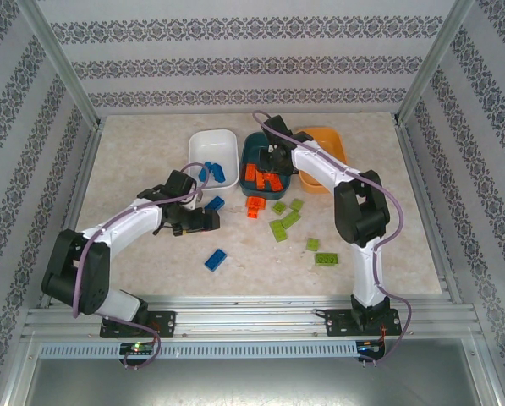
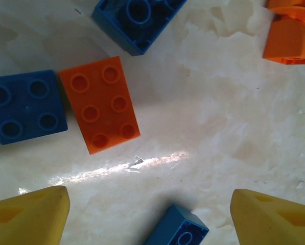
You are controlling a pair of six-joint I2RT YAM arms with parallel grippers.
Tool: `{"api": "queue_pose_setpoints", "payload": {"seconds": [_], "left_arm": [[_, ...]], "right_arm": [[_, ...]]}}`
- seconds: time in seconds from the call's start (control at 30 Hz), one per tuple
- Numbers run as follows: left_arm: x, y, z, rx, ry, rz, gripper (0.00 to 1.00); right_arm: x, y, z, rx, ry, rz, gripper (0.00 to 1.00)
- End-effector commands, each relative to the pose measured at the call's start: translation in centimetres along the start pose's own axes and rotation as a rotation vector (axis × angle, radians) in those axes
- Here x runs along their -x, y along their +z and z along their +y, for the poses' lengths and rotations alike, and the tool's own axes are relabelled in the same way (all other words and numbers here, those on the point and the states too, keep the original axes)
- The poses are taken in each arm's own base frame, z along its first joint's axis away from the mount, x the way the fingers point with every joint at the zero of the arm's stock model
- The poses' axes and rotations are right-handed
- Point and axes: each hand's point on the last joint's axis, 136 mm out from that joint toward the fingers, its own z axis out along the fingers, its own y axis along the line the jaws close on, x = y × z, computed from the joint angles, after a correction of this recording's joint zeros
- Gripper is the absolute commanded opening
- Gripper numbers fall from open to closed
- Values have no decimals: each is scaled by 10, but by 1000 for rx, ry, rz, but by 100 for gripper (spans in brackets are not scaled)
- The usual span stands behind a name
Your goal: Sort the legos into containers by color
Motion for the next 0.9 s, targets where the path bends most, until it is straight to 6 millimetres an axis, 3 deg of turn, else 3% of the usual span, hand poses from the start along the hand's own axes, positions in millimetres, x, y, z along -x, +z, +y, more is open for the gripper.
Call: {"api": "queue_pose_setpoints", "payload": {"seconds": [0.0, 0.2, 0.43, 0.73, 0.87], "left_arm": [[7, 6, -3, 8, -4, -19, 81], [6, 17, 1, 31, -8, 7, 81], [17, 25, 3, 60, 7, 13, 80], [29, 37, 16, 152, 23, 27, 68], [33, 39, 19, 186, 34, 25, 63]], "right_arm": [[-2, 10, -5, 6, -4, 23, 40], [-2, 8, -5, 12, -3, 23, 42], [-3, -2, -3, 25, -2, 15, 52], [-9, -53, 3, 91, 15, -50, 53], [-21, -79, 7, 133, 28, -80, 54]]}}
